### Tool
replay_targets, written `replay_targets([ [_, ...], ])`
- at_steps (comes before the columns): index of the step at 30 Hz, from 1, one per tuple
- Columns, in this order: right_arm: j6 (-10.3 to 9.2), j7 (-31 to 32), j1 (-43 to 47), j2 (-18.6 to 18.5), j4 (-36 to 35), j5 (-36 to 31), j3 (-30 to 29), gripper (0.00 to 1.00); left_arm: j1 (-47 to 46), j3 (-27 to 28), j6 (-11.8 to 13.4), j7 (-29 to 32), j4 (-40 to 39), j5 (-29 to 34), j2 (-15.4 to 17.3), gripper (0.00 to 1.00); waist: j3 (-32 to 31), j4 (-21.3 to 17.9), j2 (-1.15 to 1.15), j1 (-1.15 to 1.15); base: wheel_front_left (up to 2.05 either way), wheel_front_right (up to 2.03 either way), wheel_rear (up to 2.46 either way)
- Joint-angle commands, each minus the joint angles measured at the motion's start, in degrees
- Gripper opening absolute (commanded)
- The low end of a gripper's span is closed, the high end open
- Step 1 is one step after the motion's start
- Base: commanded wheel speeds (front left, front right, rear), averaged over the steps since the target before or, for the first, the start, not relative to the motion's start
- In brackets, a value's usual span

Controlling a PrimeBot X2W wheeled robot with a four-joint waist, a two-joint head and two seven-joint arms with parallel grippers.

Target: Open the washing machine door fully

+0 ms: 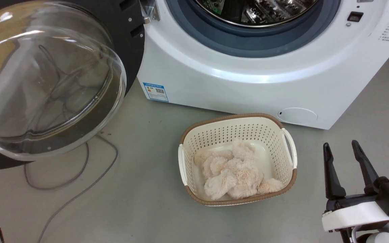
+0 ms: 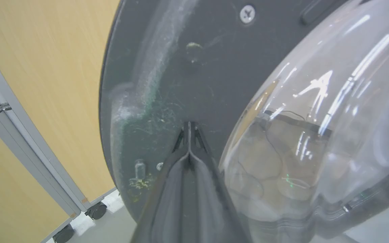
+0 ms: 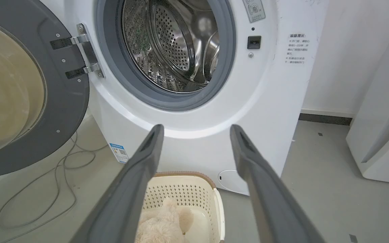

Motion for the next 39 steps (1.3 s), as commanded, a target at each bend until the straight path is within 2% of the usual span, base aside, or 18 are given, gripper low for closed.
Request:
replay_targets([
  [1, 0.05, -0.25, -0.02, 0.18, 0.05, -0.04, -0.17, 1.0, -0.91, 0.13, -0.12, -0.26, 0.3, 0.37, 0.54, 0.0, -0.36, -0.05, 0.0, 0.0, 0.0, 0.0, 0.0],
  [7, 0.05, -0.25, 0.95, 0.18, 0.5, 0.81, -0.35, 1.0, 0.18, 1.04, -2.09, -0.26, -0.62, 1.08, 0.33, 0.0, -3.07, -0.12, 0.0, 0.0, 0.0, 0.0, 0.0],
  [12, 0.05, -0.25, 2.0, 0.18, 0.84, 1.67, -0.24, 1.0, 3.0, 1.31, -3.8, -0.26, -4.34, 2.44, -1.36, 0.0, -5.69, -0.15, 0.0, 0.0, 0.0, 0.0, 0.0],
  [13, 0.05, -0.25, 2.63, 0.18, 0.81, 2.22, -0.13, 1.0, 5.08, 1.11, -4.78, -0.26, -7.12, 3.32, -2.74, 0.0, -7.19, -0.33, 0.0, 0.0, 0.0, 0.0, 0.0],
  [19, 0.05, -0.25, 4.03, 0.18, 0.79, 3.0, -0.08, 1.0, 9.81, -0.07, -6.0, -0.26, -14.3, 5.14, -6.32, 0.0, -10.15, -0.77, 0.0, 0.0, 0.0, 0.0, 0.0],
  [31, 0.05, -0.25, 6.18, 0.18, -0.73, 4.31, -0.54, 1.0, 20.88, -7.79, -6.92, -0.26, -29.04, 8.49, -16.76, 0.0, -14.69, -3.55, 0.0, 0.0, 0.0, 0.0, 0.0],
  [39, 0.05, -0.25, 6.66, 0.18, -2.73, 4.28, -0.43, 1.0, 25.29, -13.46, -7.01, -0.26, -32.14, 8.79, -20.04, 0.0, -15.74, -6.88, 0.0, 0.0, 0.0, 0.0, 0.0],
])
